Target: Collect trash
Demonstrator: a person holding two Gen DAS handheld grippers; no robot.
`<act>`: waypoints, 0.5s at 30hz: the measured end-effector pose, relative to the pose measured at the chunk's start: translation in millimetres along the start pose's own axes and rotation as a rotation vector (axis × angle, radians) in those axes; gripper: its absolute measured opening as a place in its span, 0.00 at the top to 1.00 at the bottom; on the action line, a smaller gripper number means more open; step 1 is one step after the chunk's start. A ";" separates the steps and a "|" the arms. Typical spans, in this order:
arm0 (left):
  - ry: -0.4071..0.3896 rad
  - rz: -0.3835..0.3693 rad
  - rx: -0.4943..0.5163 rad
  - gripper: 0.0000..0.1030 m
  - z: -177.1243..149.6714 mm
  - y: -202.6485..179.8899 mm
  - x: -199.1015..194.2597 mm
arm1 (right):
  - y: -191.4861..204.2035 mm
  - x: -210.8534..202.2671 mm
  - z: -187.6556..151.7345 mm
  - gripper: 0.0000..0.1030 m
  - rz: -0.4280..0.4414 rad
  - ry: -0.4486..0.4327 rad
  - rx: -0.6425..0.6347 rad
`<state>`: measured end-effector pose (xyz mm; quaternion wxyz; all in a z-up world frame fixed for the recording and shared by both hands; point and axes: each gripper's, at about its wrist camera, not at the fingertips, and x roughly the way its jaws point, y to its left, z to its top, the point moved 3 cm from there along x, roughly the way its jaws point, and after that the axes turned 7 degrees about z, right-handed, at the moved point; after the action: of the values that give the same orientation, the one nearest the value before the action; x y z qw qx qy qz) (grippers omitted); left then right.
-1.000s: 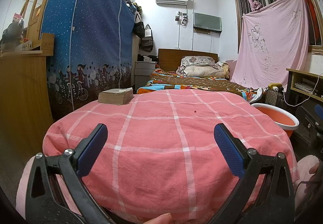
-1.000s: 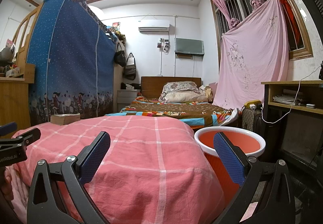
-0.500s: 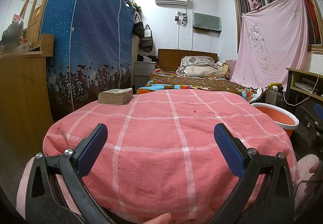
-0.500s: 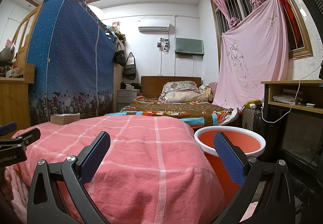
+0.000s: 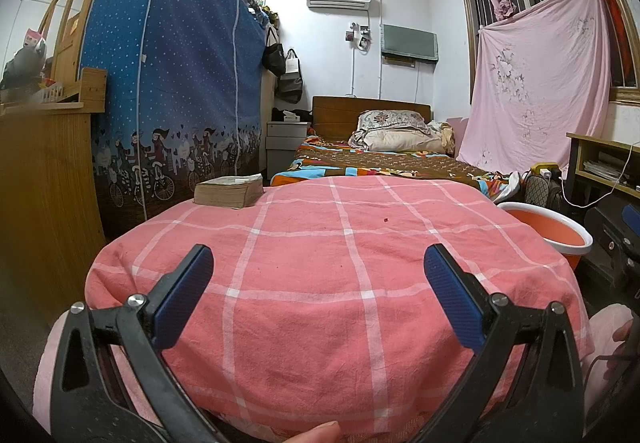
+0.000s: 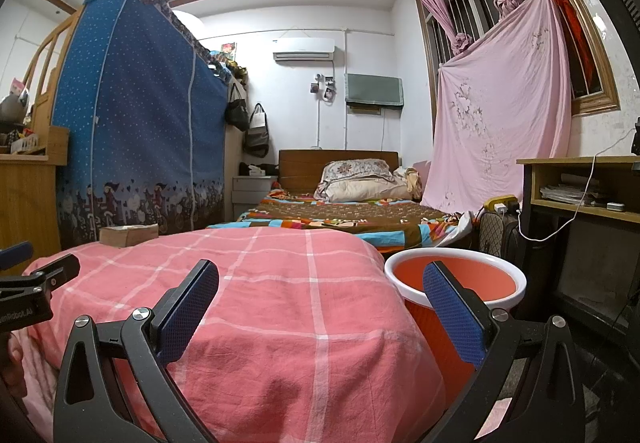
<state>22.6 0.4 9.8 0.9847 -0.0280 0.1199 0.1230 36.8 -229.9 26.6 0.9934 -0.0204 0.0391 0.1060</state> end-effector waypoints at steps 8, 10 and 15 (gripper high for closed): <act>0.000 0.000 0.001 0.13 0.0 -0.3 0.0 | -0.5 -0.3 0.4 0.00 0.000 0.000 0.000; 0.000 0.000 0.001 0.13 -0.1 -0.4 0.0 | 0.0 -0.5 0.5 0.00 0.001 0.000 0.000; 0.000 0.001 0.001 0.13 -0.2 -0.9 0.1 | -0.2 -0.4 0.9 0.00 0.000 0.000 0.001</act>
<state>22.8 -0.4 9.6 0.9847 -0.0274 0.1200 0.1234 36.5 -230.1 27.5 0.9934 -0.0202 0.0391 0.1060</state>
